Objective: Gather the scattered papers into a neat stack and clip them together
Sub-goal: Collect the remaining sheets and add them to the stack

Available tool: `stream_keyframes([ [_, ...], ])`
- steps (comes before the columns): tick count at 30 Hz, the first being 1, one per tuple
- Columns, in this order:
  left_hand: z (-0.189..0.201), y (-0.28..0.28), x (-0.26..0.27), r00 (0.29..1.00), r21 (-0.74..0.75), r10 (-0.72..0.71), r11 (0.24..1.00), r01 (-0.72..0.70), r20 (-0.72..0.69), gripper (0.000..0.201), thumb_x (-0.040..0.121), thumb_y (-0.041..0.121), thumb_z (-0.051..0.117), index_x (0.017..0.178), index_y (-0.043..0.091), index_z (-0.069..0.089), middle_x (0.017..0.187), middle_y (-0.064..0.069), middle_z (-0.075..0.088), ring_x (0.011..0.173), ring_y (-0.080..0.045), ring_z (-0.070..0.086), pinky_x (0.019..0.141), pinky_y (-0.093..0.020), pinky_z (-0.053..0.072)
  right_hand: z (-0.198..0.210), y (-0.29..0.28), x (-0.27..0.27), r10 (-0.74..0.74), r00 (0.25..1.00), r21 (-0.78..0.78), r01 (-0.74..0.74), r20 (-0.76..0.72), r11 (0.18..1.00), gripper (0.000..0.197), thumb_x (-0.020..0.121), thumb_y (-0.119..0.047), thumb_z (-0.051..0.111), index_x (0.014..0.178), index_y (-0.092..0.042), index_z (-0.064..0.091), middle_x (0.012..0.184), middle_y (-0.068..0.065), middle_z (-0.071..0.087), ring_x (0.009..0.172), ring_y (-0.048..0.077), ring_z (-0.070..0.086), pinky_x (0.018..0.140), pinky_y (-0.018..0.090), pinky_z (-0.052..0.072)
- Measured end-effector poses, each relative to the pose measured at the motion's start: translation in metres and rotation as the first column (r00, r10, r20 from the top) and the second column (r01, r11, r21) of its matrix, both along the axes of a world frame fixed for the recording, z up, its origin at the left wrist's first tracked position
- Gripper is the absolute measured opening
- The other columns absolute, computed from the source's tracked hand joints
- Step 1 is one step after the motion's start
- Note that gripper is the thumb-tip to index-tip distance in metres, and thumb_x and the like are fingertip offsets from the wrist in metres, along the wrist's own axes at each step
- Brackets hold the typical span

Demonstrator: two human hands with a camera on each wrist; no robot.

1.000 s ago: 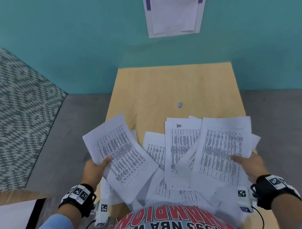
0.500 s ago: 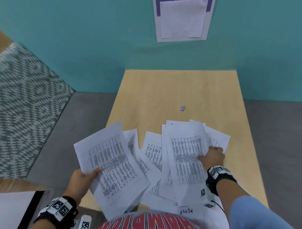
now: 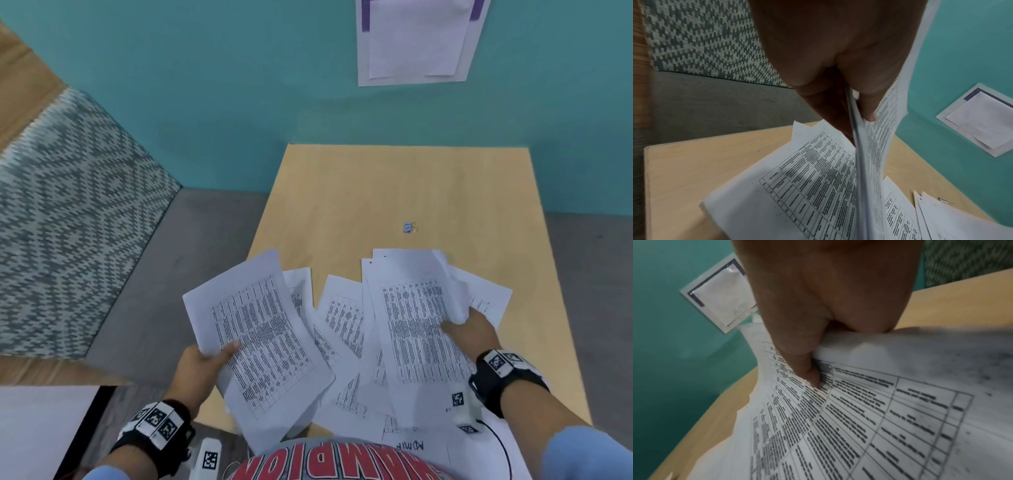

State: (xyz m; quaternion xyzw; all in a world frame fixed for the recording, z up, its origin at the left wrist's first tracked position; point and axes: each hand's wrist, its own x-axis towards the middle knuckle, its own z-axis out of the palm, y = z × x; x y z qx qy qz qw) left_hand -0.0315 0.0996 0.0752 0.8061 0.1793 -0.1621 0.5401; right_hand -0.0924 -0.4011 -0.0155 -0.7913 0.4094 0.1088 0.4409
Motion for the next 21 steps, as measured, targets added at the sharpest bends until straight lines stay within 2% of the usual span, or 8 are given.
stream_keyframes([
  [4,0.004,-0.018,0.007,0.999,0.005,-0.030,1.000,0.030,0.024,0.014,0.090,0.019,0.082,0.104,0.017,0.078,0.093,0.004,0.085,0.089,-0.018,0.082,0.077,-0.034,0.065,0.033,-0.015,-0.030,-0.154,0.980,0.195,0.128,0.124,0.972,0.045,0.092,-0.006,0.076,0.133,0.000,0.058,0.121,0.013,0.067,0.102,0.027,0.061,0.095,0.037,0.046],
  [5,0.003,-0.023,0.010,0.999,0.014,-0.039,0.999,0.038,0.022,0.015,0.090,0.020,0.083,0.104,0.018,0.078,0.093,0.004,0.085,0.089,-0.018,0.082,0.079,-0.036,0.065,0.047,-0.020,-0.037,-0.186,0.971,0.226,0.149,0.152,0.963,0.043,0.093,-0.004,0.075,0.133,0.000,0.057,0.123,0.011,0.064,0.101,0.025,0.060,0.097,0.036,0.045],
  [9,0.005,-0.043,0.025,0.995,0.053,-0.103,0.993,0.102,0.012,0.021,0.089,0.027,0.083,0.106,0.016,0.078,0.101,-0.001,0.084,0.094,-0.022,0.080,0.092,-0.048,0.063,0.104,-0.038,-0.061,-0.247,0.935,0.326,0.158,0.255,0.932,0.035,0.092,-0.011,0.078,0.115,-0.005,0.052,0.099,0.005,0.065,0.077,0.012,0.055,0.066,0.028,0.042],
  [11,0.010,-0.059,0.034,0.986,0.066,-0.166,0.984,0.164,0.026,0.021,0.091,0.030,0.082,0.107,0.017,0.078,0.102,-0.002,0.084,0.096,-0.023,0.080,0.094,-0.050,0.062,0.123,-0.051,-0.068,-0.217,0.938,0.352,0.114,0.271,0.929,0.044,0.084,-0.024,0.085,0.115,-0.005,0.060,0.097,0.001,0.072,0.088,0.017,0.067,0.089,0.039,0.053],
  [12,0.015,-0.068,0.038,0.978,0.077,-0.205,0.976,0.202,0.034,0.024,0.090,0.033,0.082,0.108,0.016,0.079,0.101,-0.001,0.084,0.096,-0.023,0.080,0.093,-0.049,0.063,0.136,-0.051,-0.069,-0.204,0.937,0.375,0.087,0.284,0.923,0.041,0.081,-0.024,0.085,0.116,-0.015,0.066,0.100,-0.003,0.078,0.094,0.013,0.073,0.102,0.039,0.050],
  [15,0.036,-0.101,0.049,0.933,0.131,-0.354,0.929,0.345,0.056,0.036,0.088,0.046,0.081,0.111,0.019,0.079,0.098,0.000,0.084,0.090,-0.017,0.080,0.083,-0.039,0.064,0.155,-0.050,-0.069,-0.175,0.903,0.455,-0.025,0.392,0.890,0.037,0.090,-0.008,0.076,0.118,-0.030,0.068,0.109,-0.018,0.081,0.101,-0.002,0.075,0.102,0.028,0.050],
  [18,0.063,-0.138,0.050,0.864,0.074,-0.497,0.867,0.492,0.075,0.054,0.077,0.067,0.081,0.109,0.024,0.078,0.094,0.002,0.084,0.083,-0.011,0.079,0.073,-0.029,0.061,0.167,-0.037,-0.056,-0.197,0.886,0.547,-0.075,0.421,0.834,0.042,0.087,-0.010,0.078,0.126,-0.023,0.070,0.128,-0.004,0.077,0.119,0.012,0.072,0.108,0.035,0.054],
  [21,0.080,-0.172,0.042,0.803,-0.090,-0.593,0.797,0.597,0.068,0.078,0.057,0.078,0.085,0.114,0.025,0.078,0.105,0.007,0.084,0.095,-0.007,0.079,0.083,-0.023,0.059,0.164,-0.018,-0.042,-0.173,0.908,0.613,-0.109,0.382,0.782,0.048,0.088,-0.013,0.078,0.134,-0.012,0.066,0.132,0.005,0.075,0.125,0.022,0.070,0.116,0.048,0.045],
])
